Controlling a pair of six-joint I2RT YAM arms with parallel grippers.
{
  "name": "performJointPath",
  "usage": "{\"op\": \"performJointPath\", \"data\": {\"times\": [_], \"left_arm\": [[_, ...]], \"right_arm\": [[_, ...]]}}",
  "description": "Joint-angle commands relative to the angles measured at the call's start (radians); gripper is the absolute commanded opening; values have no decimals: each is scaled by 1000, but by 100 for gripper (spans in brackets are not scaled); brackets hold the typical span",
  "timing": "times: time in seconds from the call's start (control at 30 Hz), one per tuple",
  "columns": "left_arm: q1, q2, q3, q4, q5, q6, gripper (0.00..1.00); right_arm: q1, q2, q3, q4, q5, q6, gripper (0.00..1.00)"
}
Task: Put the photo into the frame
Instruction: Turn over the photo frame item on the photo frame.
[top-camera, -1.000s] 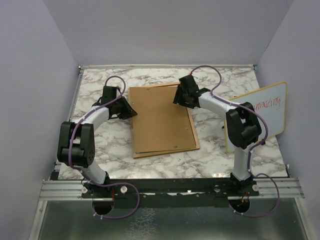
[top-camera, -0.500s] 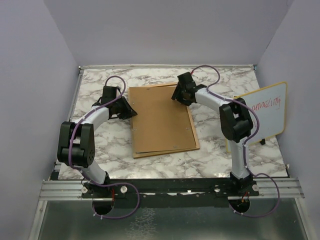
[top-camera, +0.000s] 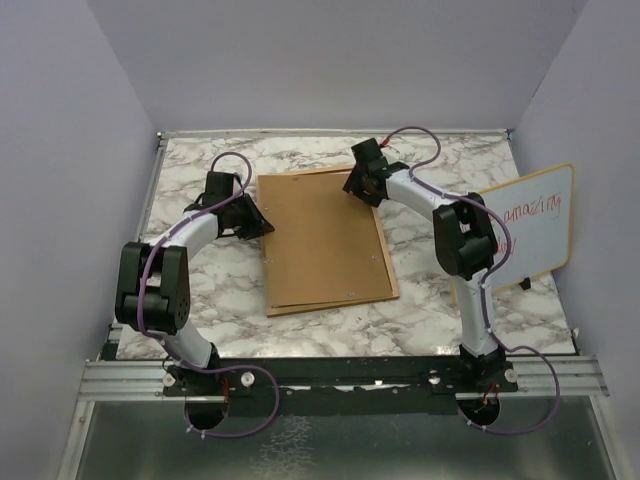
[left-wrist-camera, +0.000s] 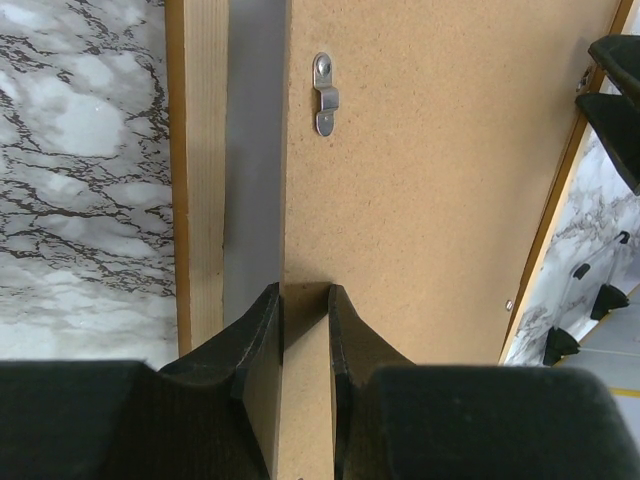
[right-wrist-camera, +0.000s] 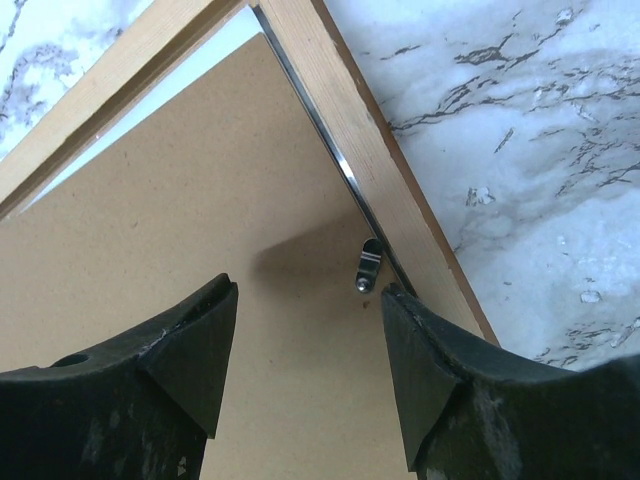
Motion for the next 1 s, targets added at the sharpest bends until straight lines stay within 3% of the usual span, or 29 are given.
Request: {"op": "performJointPath", "data": {"times": [0.0,0.2,0.6,0.97], "left_arm": [[4,21,22,-66,-10,51,12],[4,43,34,-76,-8,70,12],[6,81,59,-87,-2,84,12],[6,82,47,-87,-7,79,12]], "right_arm": [[-6,55,38,-42,54,18,64],[-18,86,66,-33,35,7,64],[-26,78,26,134,-195,-126,63],[-34,-28,80,13,-109,-197,62]]}}
